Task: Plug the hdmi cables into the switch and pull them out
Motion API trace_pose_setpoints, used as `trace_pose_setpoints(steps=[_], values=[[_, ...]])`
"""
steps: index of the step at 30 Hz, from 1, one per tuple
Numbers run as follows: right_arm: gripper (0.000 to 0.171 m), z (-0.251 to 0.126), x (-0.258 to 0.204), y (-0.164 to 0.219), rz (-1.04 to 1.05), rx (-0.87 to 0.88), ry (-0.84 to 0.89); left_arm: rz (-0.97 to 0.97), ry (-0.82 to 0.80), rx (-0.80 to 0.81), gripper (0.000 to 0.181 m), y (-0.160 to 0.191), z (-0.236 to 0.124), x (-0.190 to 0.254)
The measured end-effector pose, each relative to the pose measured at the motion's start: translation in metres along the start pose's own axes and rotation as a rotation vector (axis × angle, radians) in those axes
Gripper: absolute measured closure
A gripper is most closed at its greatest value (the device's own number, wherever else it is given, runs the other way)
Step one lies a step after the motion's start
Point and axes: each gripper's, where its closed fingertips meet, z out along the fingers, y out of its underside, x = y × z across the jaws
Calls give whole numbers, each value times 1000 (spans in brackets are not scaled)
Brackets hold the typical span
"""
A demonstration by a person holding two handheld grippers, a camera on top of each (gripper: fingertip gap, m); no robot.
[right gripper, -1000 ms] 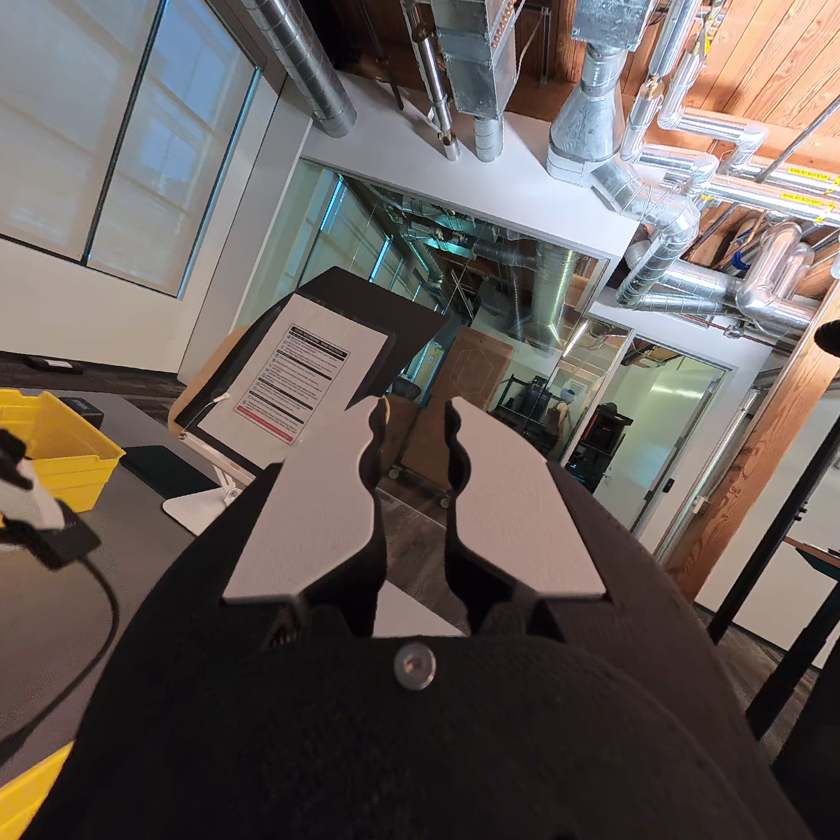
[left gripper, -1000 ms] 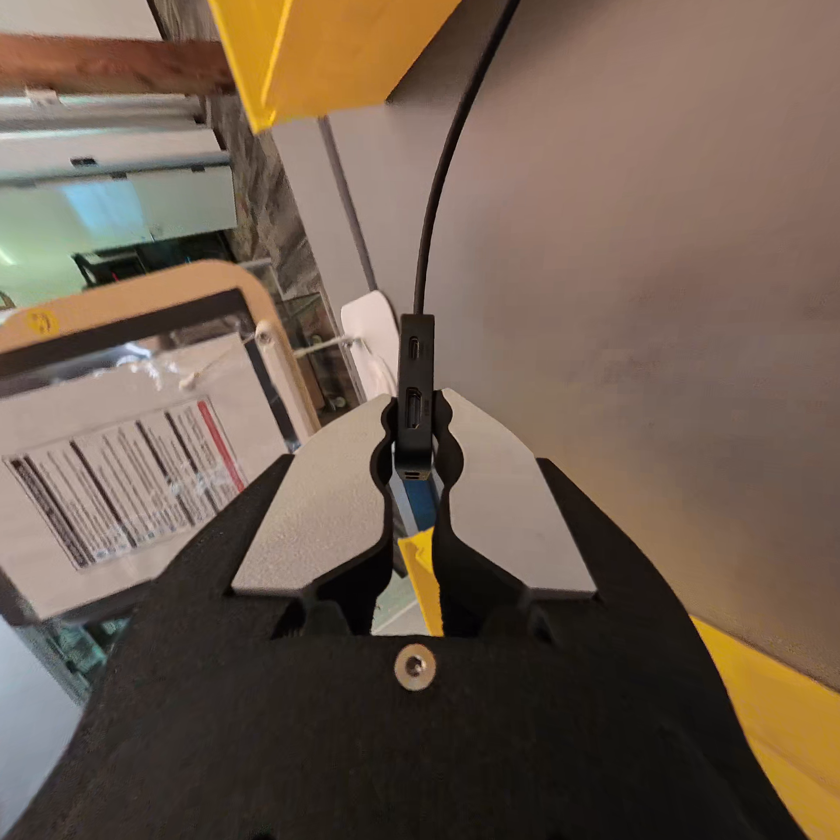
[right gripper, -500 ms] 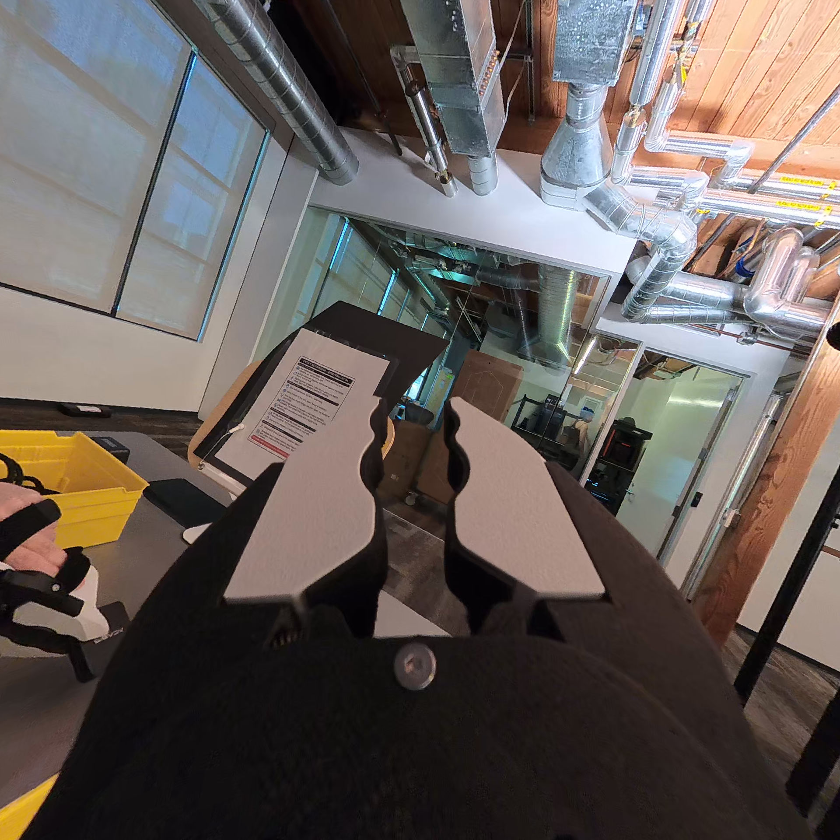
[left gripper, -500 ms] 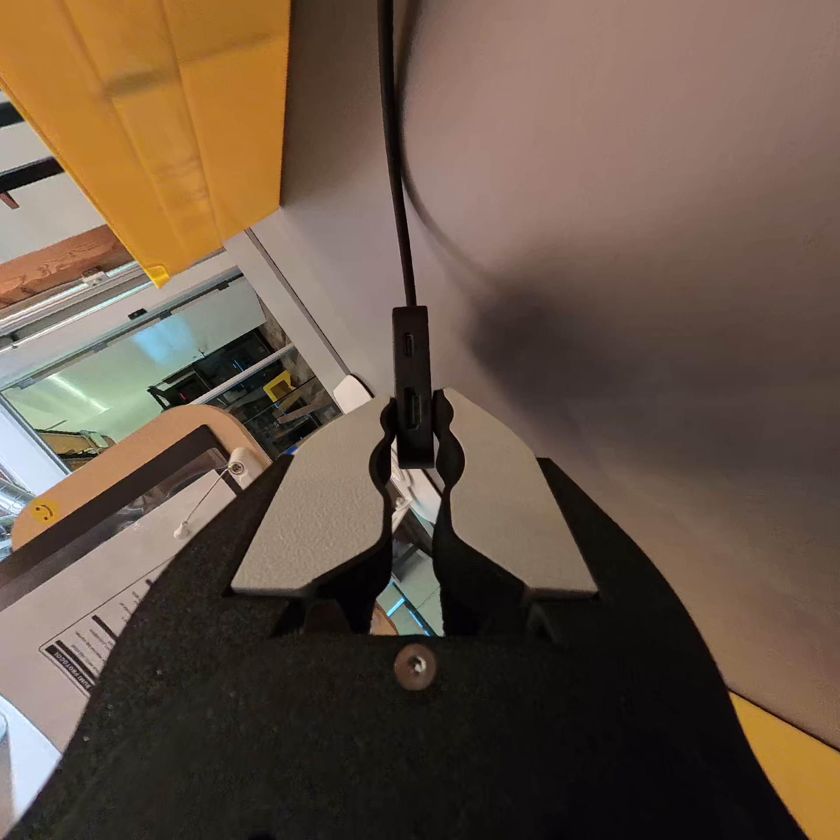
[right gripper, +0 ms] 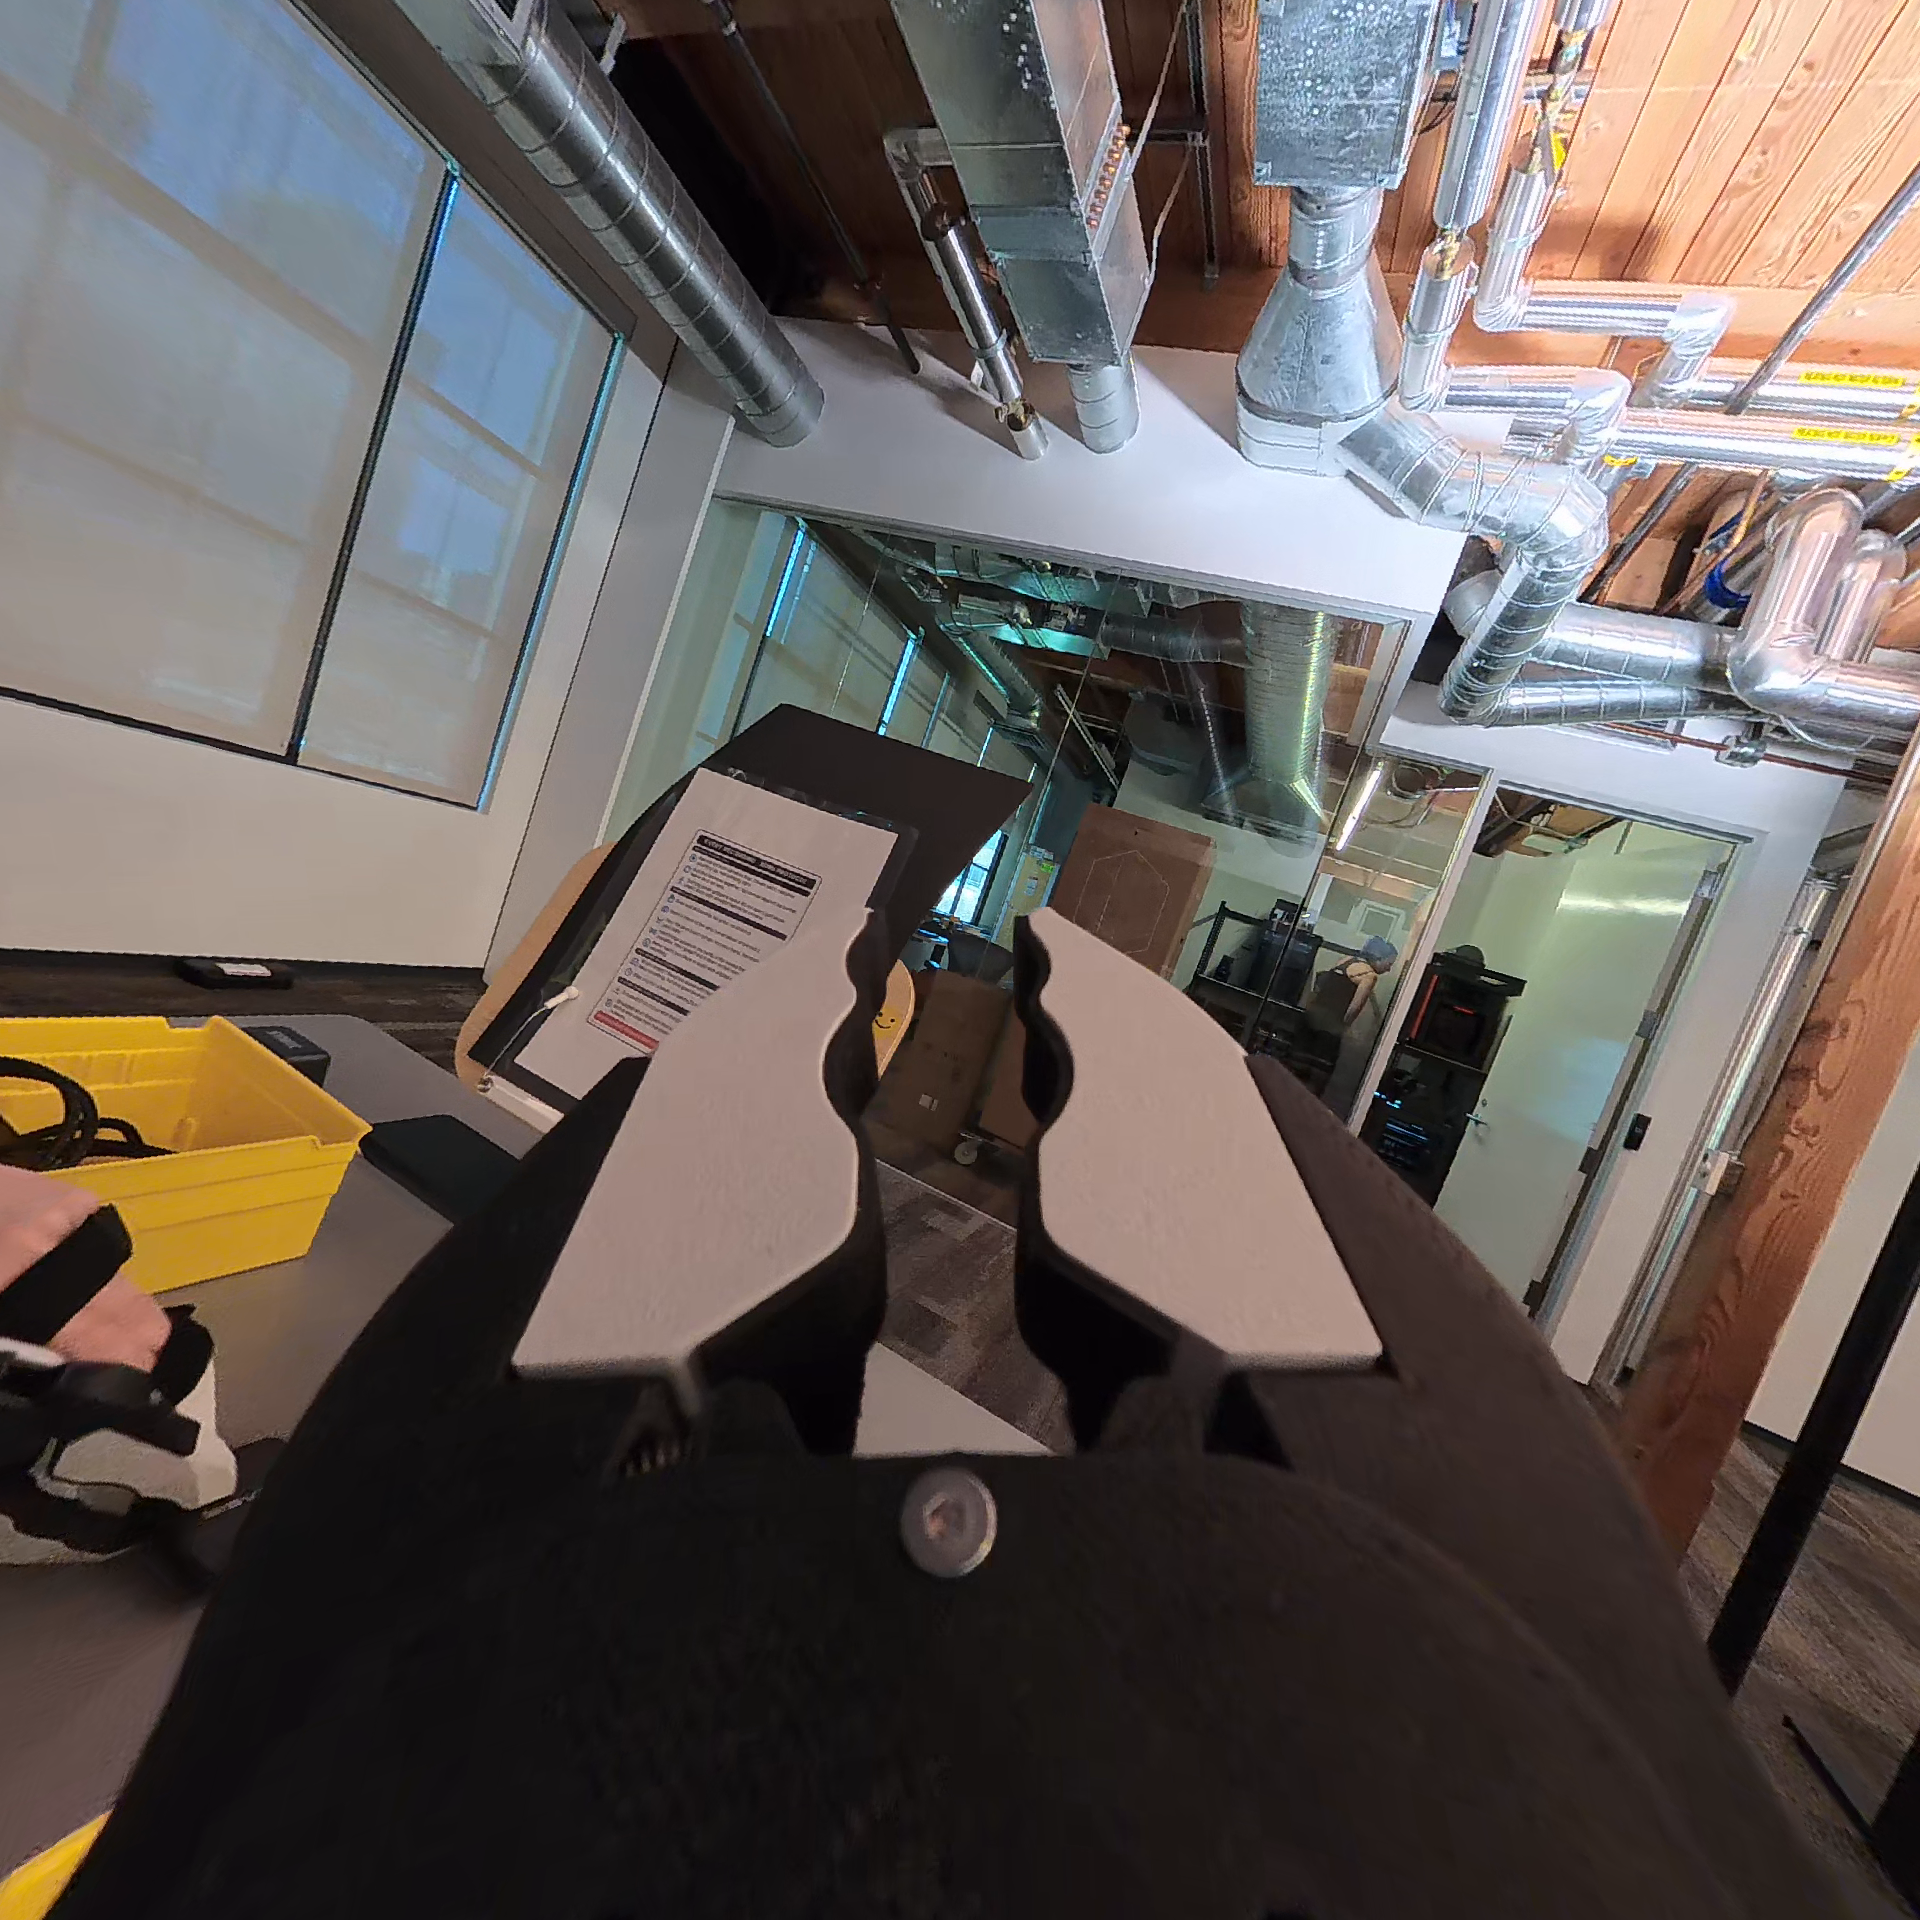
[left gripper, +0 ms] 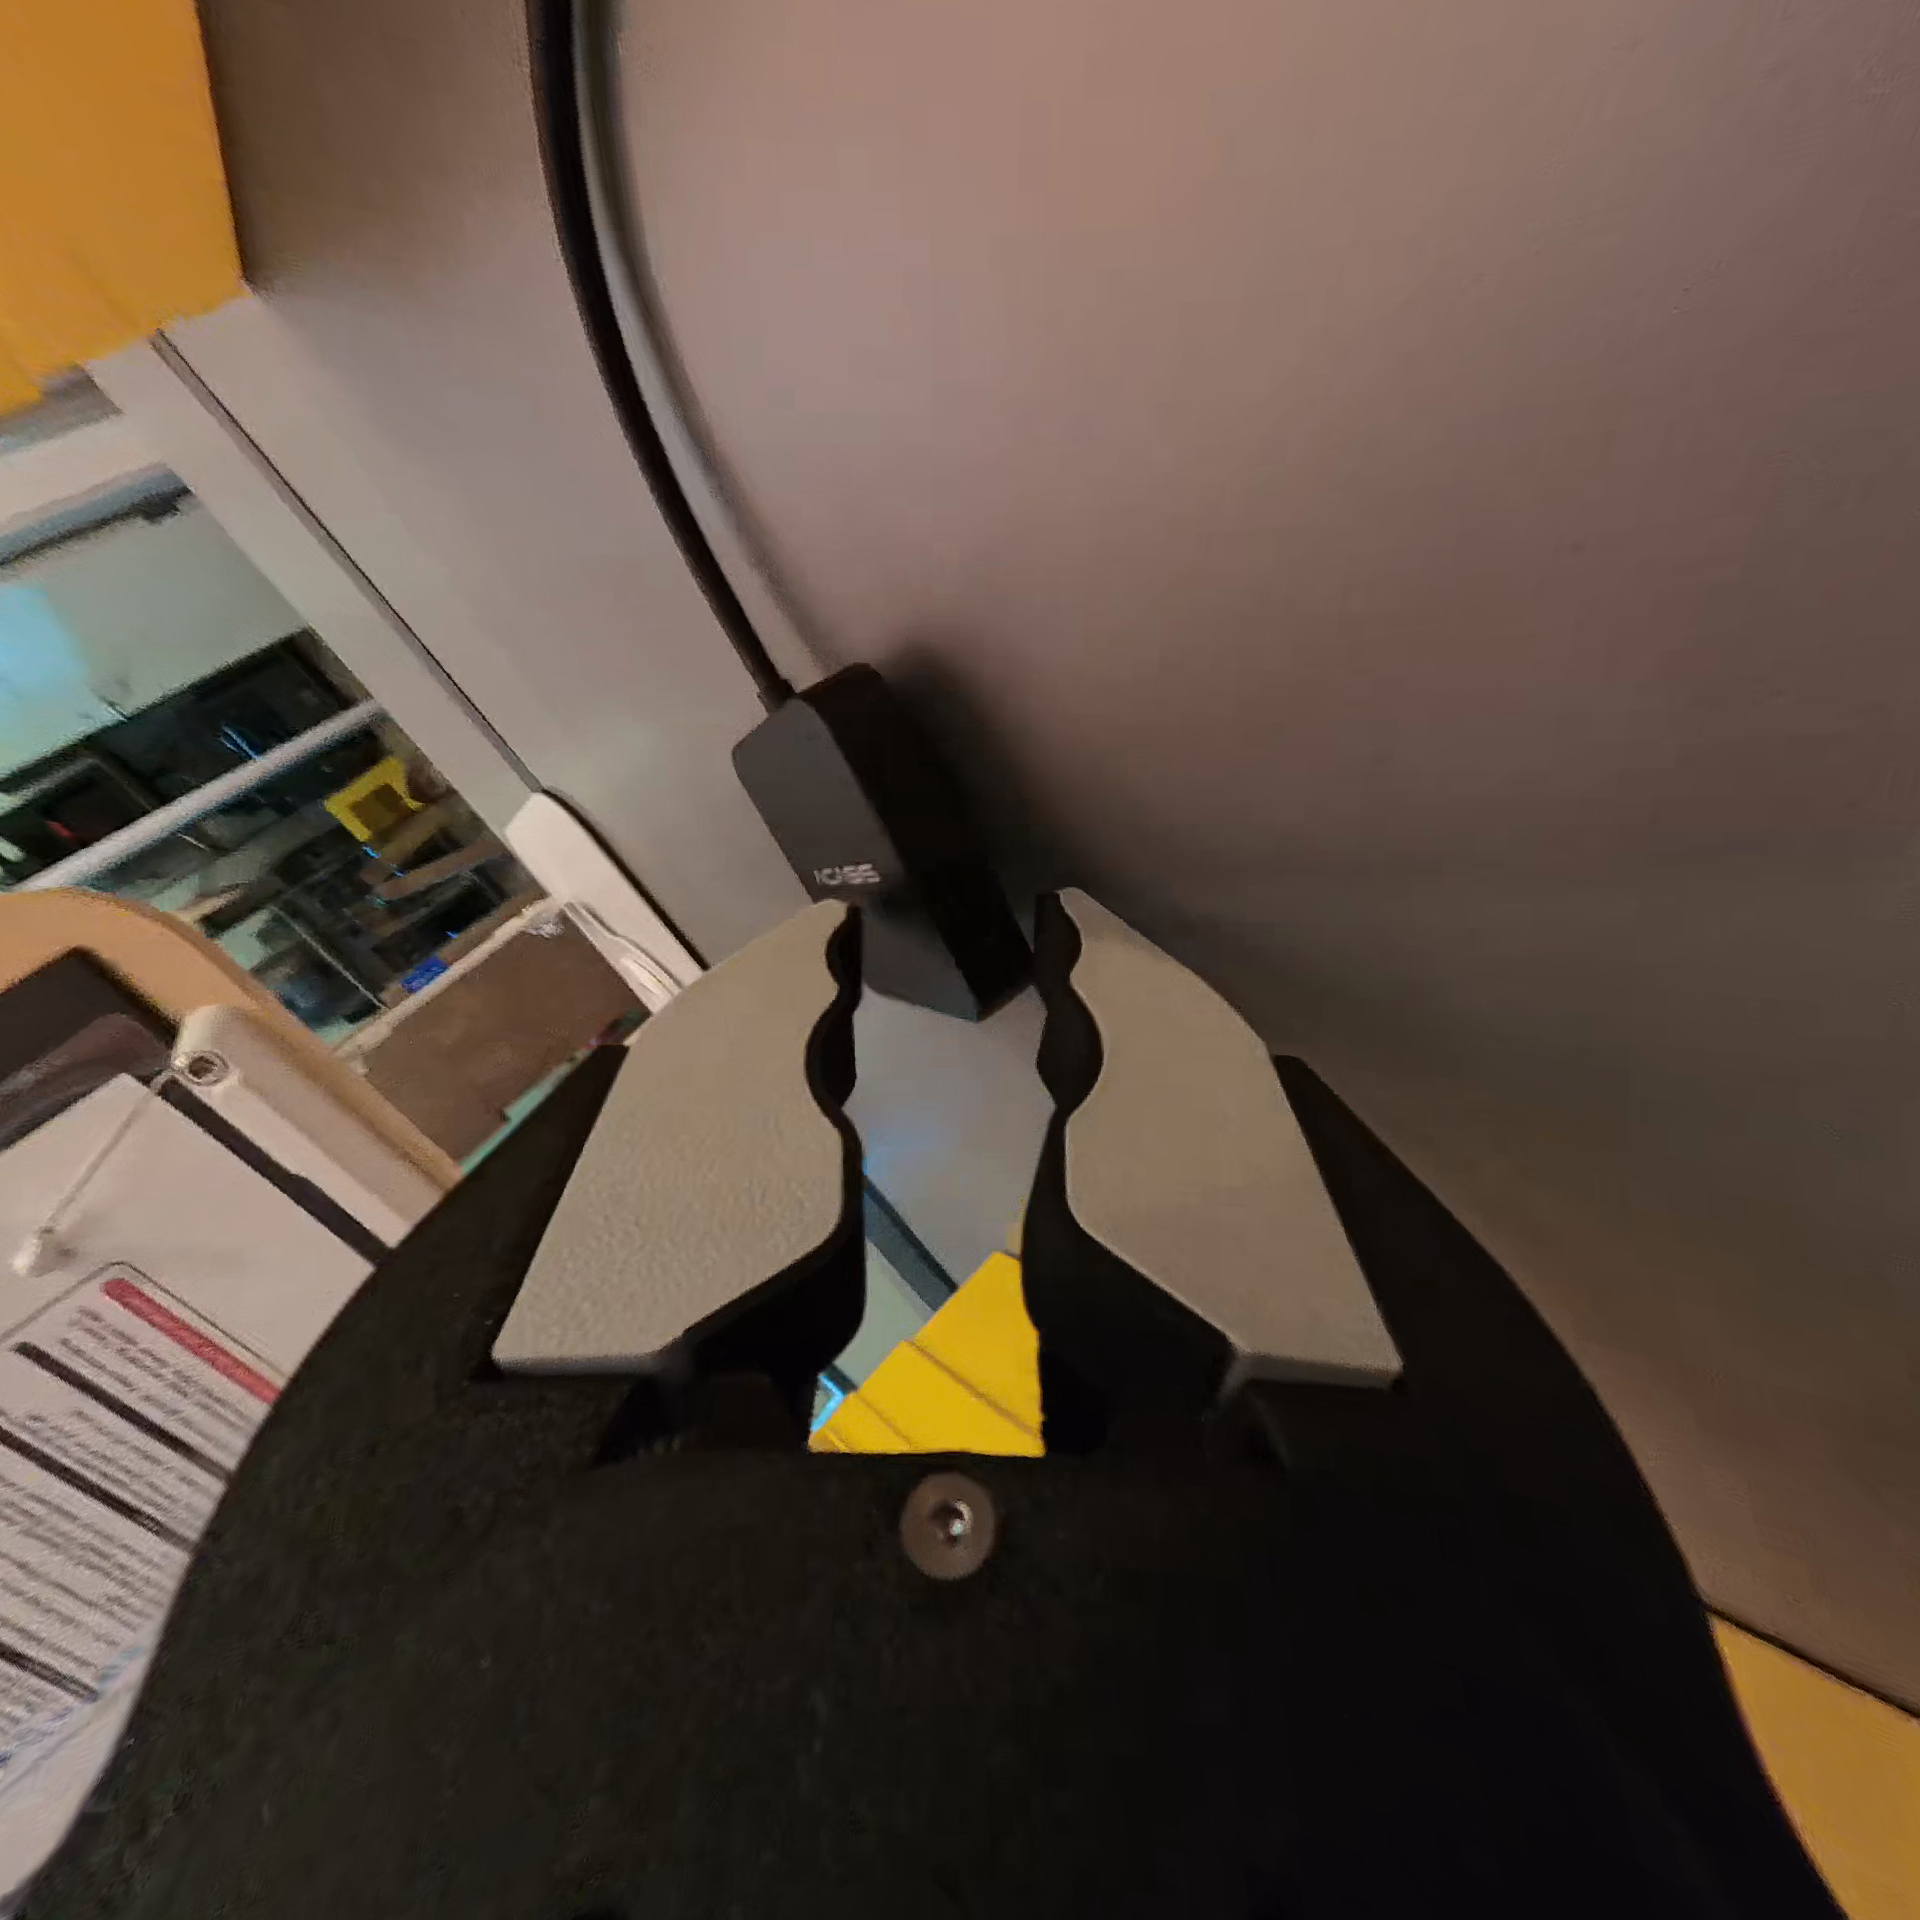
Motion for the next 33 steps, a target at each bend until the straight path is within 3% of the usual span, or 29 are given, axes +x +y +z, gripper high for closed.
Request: trace_pose_setpoints(steps=[3, 7, 9, 12, 15, 19, 22, 26, 33], values=[[147, 2, -2, 2, -3, -12, -5, -119, 49, 5, 123, 3, -7, -2], [147, 4, -3, 5, -1, -24, -14, -441, 70, 180, 130, -5, -49, -27], [147, 4, -4, 5, 6, -21, -22, -603, 2, 250, 131, 11, -85, -58], [147, 5, -4, 5, 6, -20, -21, -828, -104, 253, 133, 75, -138, -89], [147, 5, -3, 7, 4, -29, -18, -1064, -107, 74, 139, 169, -162, -71], [147, 5, -2, 6, 10, -25, -14, -1323, 95, -123, 140, 249, -157, 7], [147, 6, -2, 9, 8, -35, -12, -1351, 110, -254, 148, 291, -145, 58], [147, 8, -2, 12, 7, -46, -12, -1376, 179, -307, 148, 305, -126, 101], [147, 10, -2, 17, 1, -66, -9, -1350, 206, -336, 150, 311, -97, 114]])
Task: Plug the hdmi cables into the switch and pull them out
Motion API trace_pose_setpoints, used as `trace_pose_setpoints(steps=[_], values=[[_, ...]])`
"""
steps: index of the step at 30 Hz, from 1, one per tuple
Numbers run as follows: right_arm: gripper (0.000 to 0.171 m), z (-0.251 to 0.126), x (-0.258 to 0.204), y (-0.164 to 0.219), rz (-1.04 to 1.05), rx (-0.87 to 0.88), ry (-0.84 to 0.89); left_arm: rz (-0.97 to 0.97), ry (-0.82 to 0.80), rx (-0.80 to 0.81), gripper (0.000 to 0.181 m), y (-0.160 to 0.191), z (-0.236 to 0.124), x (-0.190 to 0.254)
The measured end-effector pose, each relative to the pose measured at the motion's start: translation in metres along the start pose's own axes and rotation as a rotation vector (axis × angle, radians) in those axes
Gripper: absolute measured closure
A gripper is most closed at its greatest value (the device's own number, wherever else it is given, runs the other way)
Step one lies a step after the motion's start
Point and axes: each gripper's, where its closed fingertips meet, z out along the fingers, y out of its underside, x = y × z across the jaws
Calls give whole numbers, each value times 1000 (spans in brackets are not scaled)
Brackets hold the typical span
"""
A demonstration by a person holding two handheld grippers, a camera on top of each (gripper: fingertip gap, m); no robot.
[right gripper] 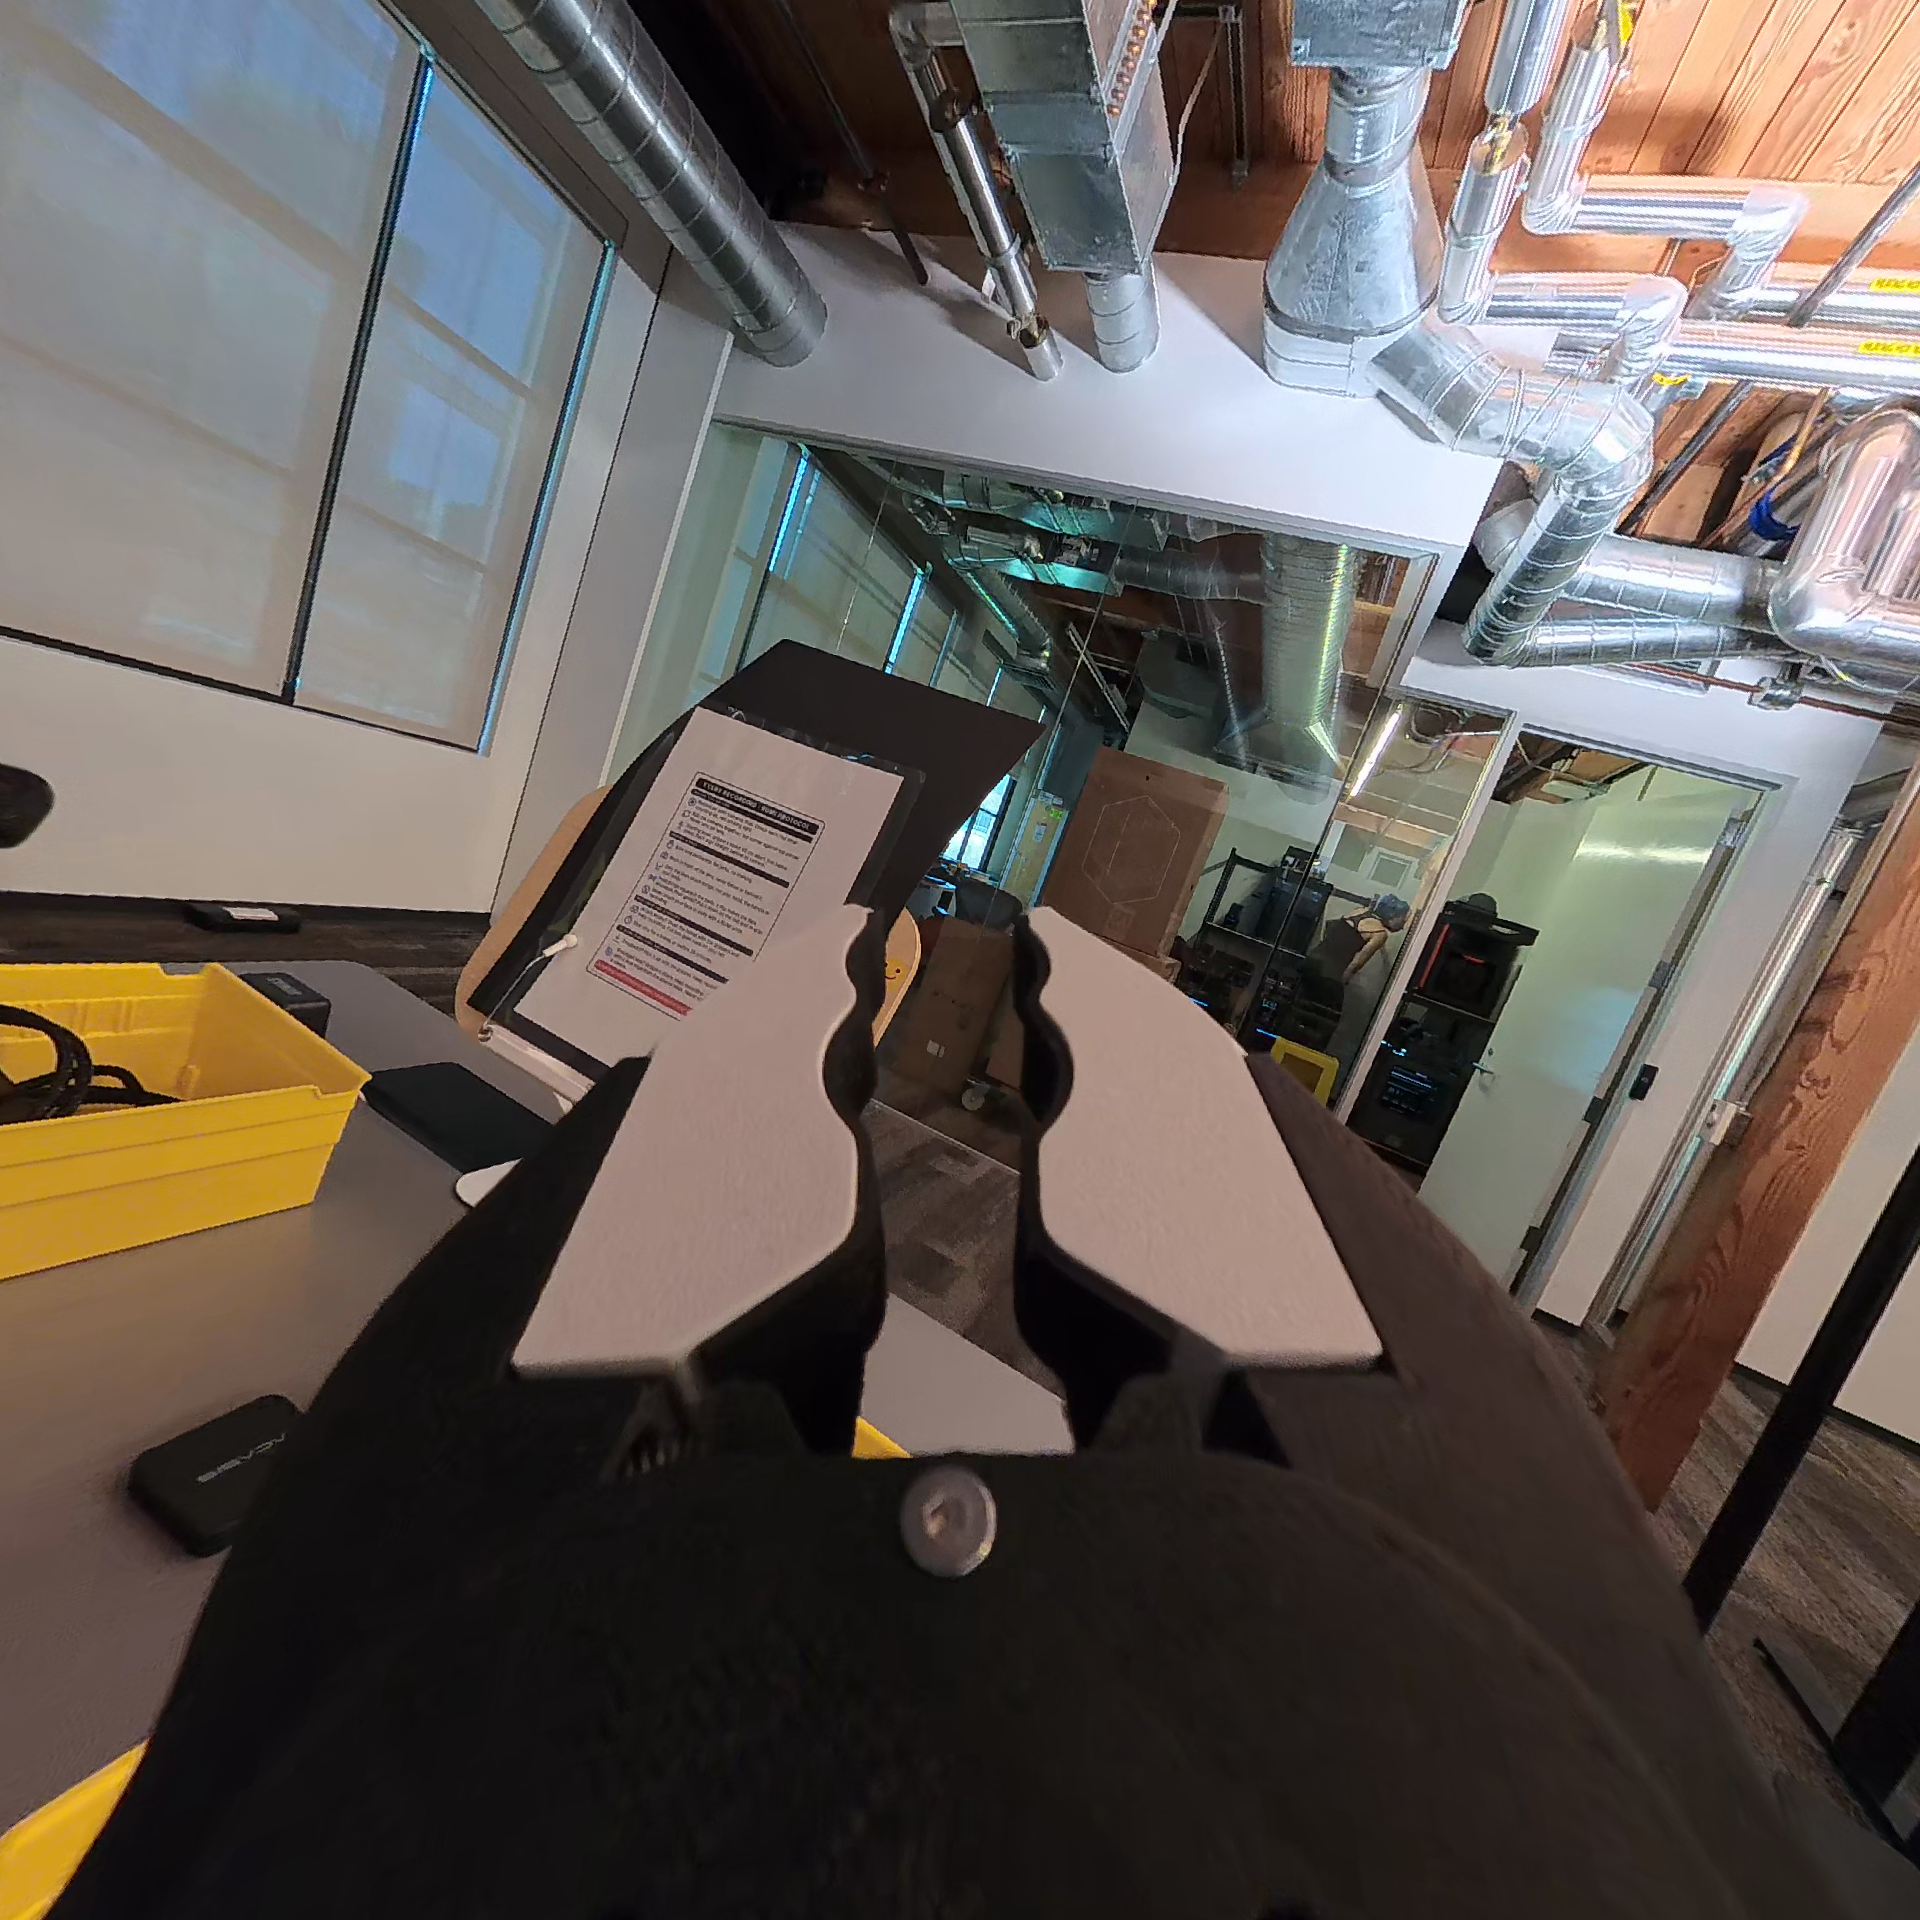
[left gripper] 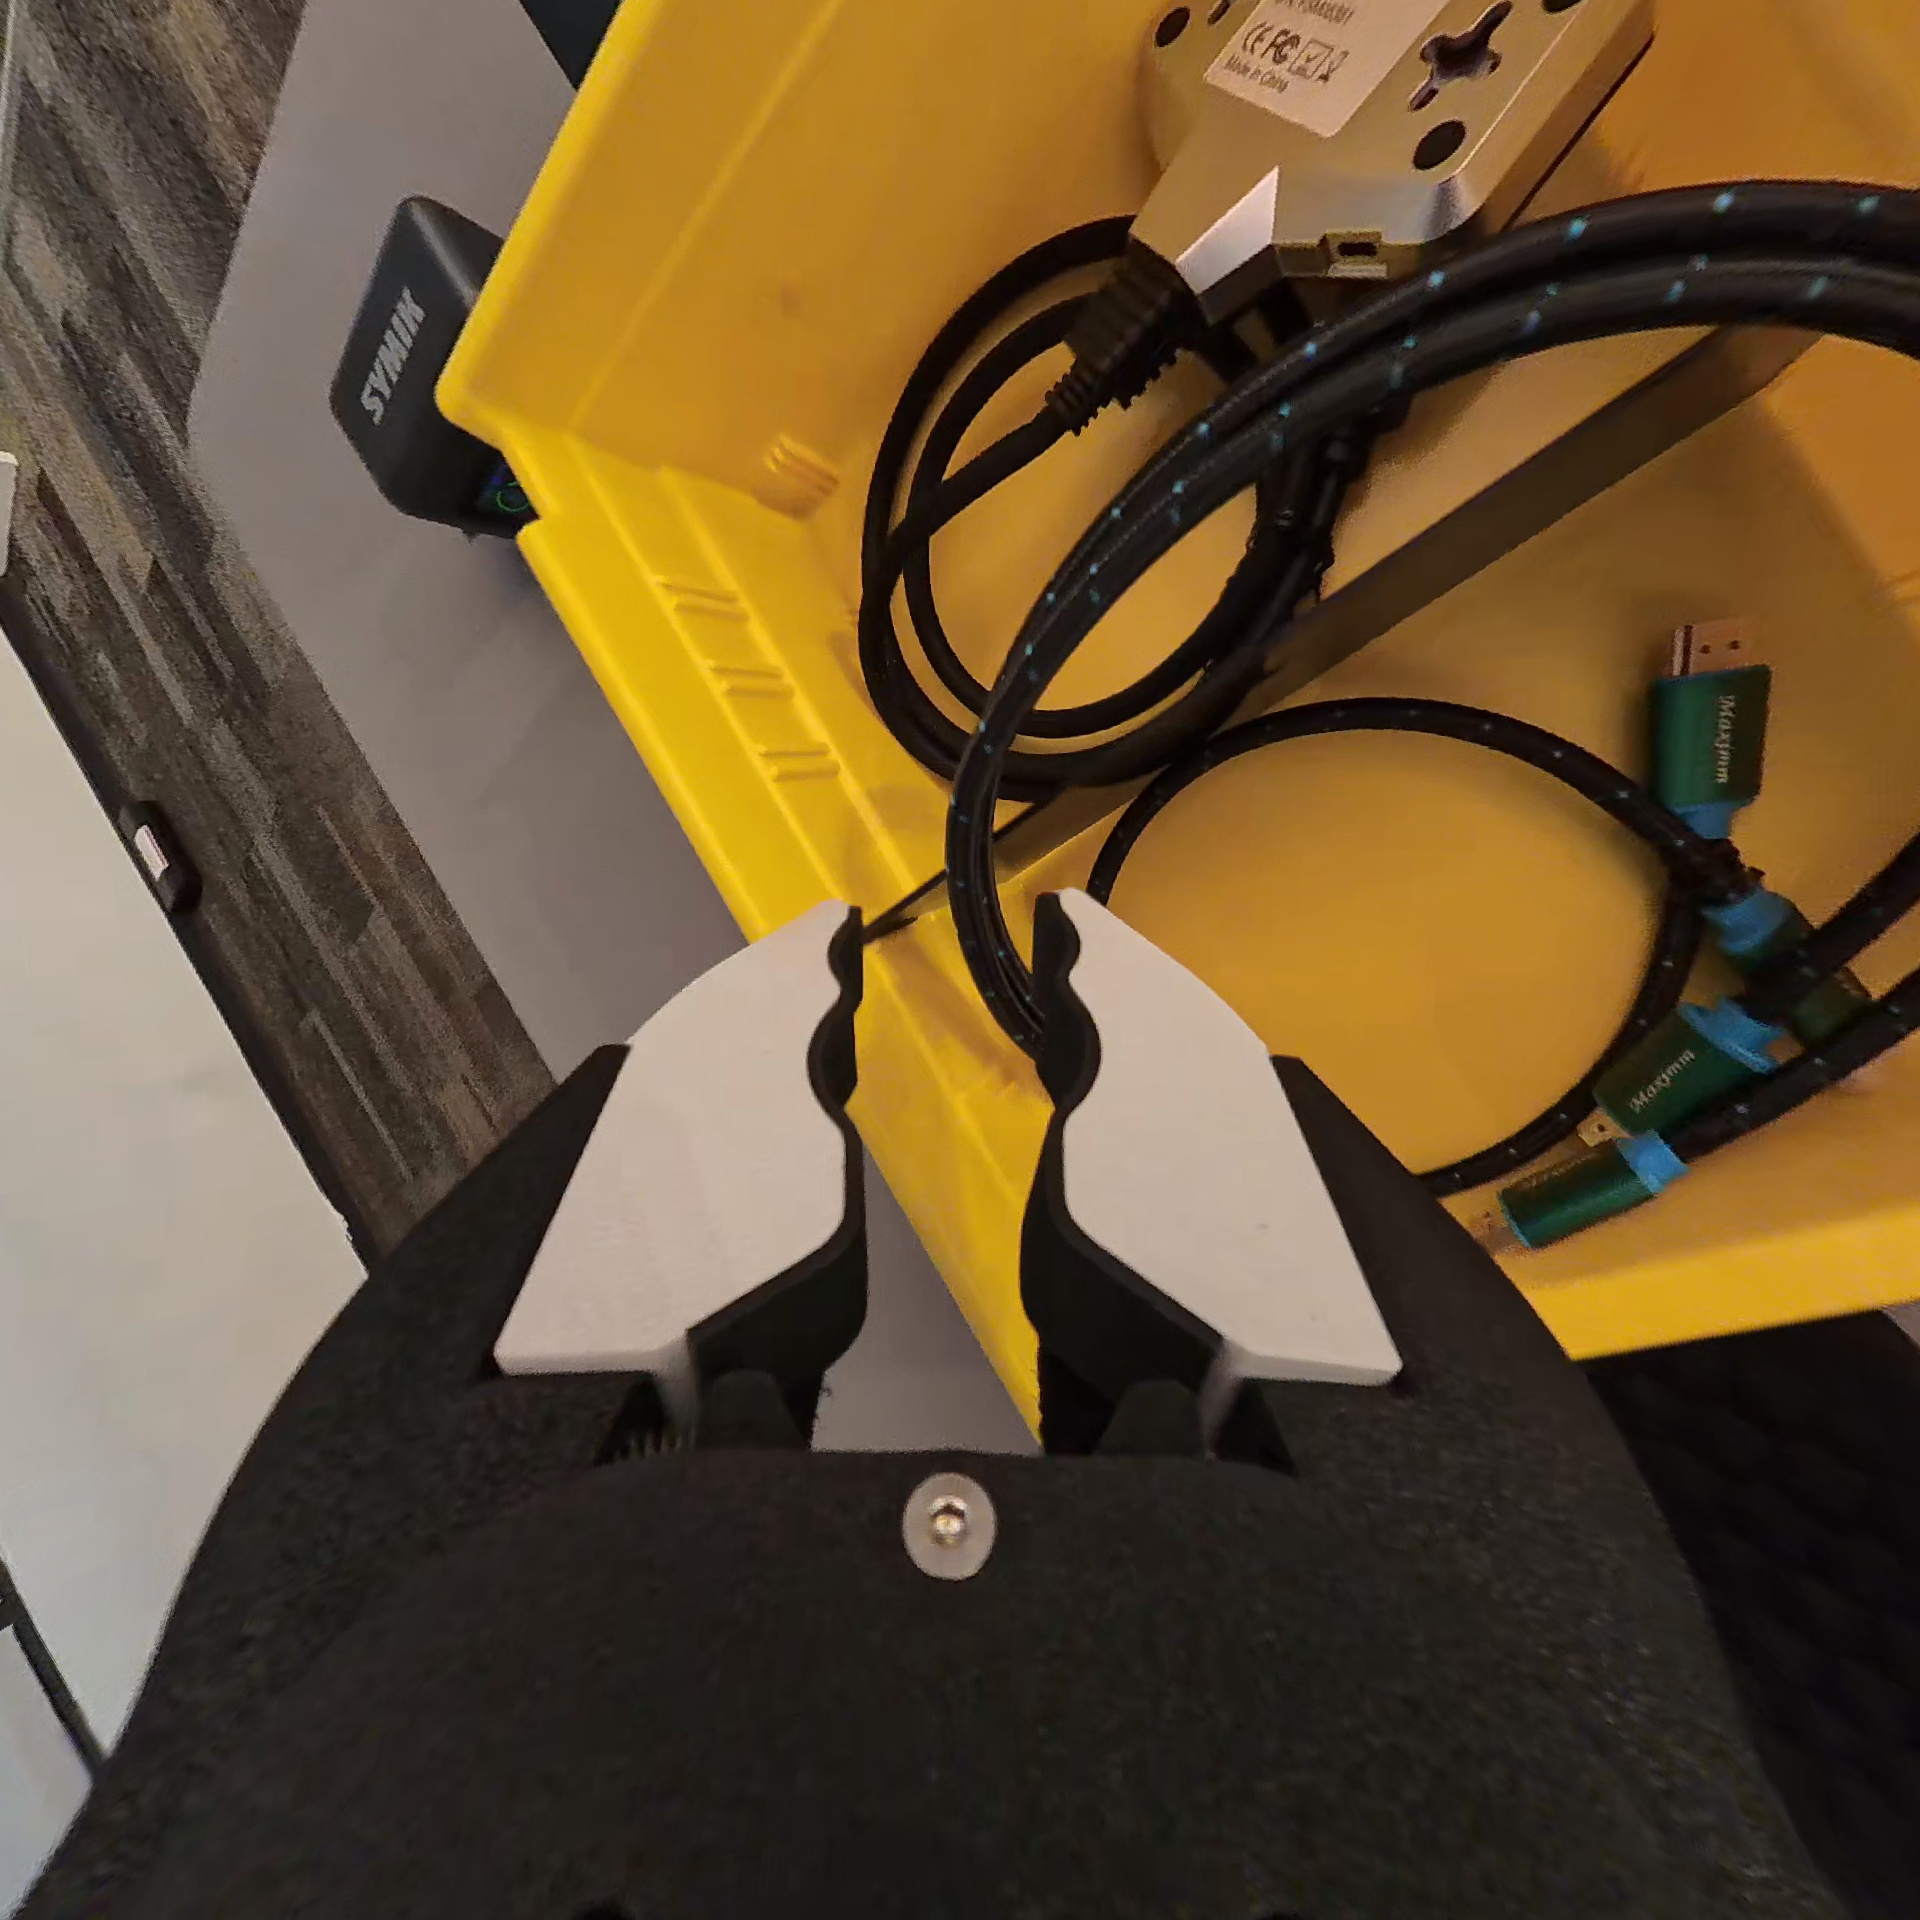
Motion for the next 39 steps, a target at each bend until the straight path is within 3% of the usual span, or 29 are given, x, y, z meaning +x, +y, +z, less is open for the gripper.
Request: trace_pose_setpoints(steps=[4, 11, 17, 27, 39], values=[[150, 0, -2, 2, 9, -11, -20, 18, -8, -47, 152, 1, 13, -3], [151, 6, -4, 9, 5, -42, -31, 48, -1, -76, 174, 5, 16, -2], [151, 9, -7, 12, -9, -61, -33, 55, -12, -70, 174, 5, 8, -4], [151, 7, -6, 11, -10, -59, -32, 107, -134, 7, 175, -3, -51, -10], [151, 7, -7, 11, -6, -59, -34, 75, -286, 214, 175, -40, -140, -15]])
